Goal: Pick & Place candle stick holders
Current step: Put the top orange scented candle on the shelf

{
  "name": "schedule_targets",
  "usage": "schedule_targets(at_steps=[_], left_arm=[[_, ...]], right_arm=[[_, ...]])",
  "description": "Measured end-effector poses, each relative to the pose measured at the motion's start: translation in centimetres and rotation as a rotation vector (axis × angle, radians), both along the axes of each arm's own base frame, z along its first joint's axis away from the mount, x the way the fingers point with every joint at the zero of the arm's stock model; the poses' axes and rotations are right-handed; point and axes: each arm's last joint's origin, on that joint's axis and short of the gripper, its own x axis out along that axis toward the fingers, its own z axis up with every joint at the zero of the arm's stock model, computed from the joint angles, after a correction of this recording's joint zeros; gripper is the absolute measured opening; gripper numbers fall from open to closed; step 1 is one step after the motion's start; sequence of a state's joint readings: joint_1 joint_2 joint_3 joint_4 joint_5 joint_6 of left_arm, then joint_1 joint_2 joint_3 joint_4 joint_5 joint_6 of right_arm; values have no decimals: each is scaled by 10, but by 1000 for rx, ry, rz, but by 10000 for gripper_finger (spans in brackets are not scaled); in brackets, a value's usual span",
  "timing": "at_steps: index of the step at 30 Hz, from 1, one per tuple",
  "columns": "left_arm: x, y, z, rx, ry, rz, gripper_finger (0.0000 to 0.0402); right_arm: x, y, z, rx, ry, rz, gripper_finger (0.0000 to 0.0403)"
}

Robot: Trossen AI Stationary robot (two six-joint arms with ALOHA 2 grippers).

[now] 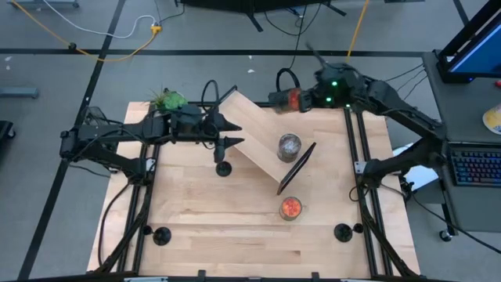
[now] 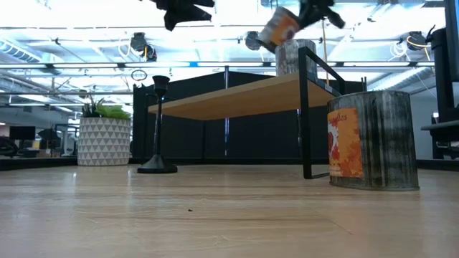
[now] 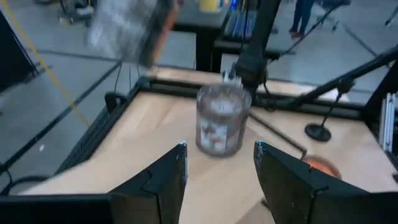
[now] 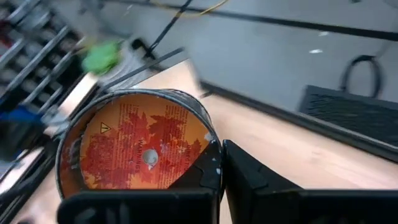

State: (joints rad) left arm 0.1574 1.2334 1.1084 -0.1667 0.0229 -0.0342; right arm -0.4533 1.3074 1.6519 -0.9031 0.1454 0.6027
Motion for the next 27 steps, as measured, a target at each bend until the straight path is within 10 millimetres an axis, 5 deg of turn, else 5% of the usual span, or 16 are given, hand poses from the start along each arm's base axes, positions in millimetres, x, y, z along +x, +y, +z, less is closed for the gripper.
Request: schedule_targets(at_steps=[10, 20, 27], left_arm=[[4, 2, 5, 41, -63, 45, 273], [7, 3, 5, 91, -68, 58, 375], [17, 4, -6, 86, -26, 41, 398]], right_arm=[[53, 10, -3, 27, 12, 208, 0], [78, 17, -14, 74, -8, 313, 0], [88, 23, -17, 89, -30, 352, 0]])
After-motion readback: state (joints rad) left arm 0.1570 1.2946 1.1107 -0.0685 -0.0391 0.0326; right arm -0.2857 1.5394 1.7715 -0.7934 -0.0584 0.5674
